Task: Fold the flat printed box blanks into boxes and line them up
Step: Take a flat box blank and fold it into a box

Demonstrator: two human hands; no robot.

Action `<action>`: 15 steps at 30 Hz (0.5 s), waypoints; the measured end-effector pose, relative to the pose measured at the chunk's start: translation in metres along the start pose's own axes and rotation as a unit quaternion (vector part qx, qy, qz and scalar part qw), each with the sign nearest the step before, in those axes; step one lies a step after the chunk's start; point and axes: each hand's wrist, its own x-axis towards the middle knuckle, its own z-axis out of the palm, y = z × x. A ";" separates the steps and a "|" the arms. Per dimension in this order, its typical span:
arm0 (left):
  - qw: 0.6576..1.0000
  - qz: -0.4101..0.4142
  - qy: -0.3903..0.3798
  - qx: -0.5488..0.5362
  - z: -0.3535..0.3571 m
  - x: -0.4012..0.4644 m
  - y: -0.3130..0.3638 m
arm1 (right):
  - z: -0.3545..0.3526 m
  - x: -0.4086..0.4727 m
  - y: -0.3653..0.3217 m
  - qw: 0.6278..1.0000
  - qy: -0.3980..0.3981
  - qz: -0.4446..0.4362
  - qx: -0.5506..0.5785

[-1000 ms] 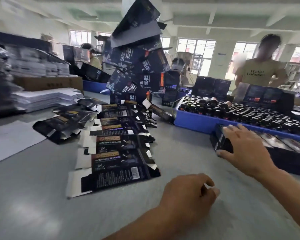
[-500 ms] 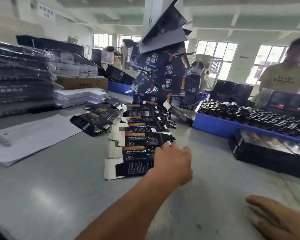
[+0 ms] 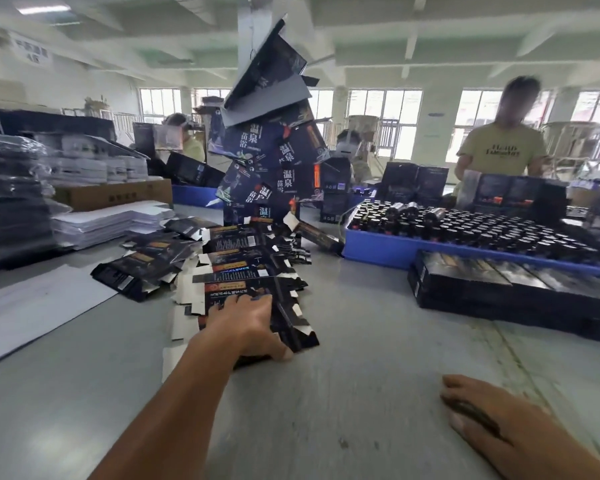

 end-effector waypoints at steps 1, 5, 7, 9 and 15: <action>1.000 -0.003 0.000 -0.003 0.000 0.001 -0.001 | 0.001 0.002 0.010 0.998 0.028 -0.040 -0.042; 1.000 -0.004 0.013 0.013 0.002 0.000 0.001 | 0.014 0.004 -0.003 0.999 0.001 -0.025 0.023; 0.999 0.007 0.032 0.035 0.002 -0.004 0.010 | 0.011 0.002 -0.002 0.998 0.036 -0.040 -0.011; 0.996 0.039 0.060 0.058 0.002 -0.009 0.024 | 0.013 0.001 -0.006 0.999 0.019 -0.032 -0.011; 0.966 0.183 0.168 0.070 0.015 -0.029 0.075 | 0.010 -0.004 -0.011 0.998 0.023 -0.006 0.056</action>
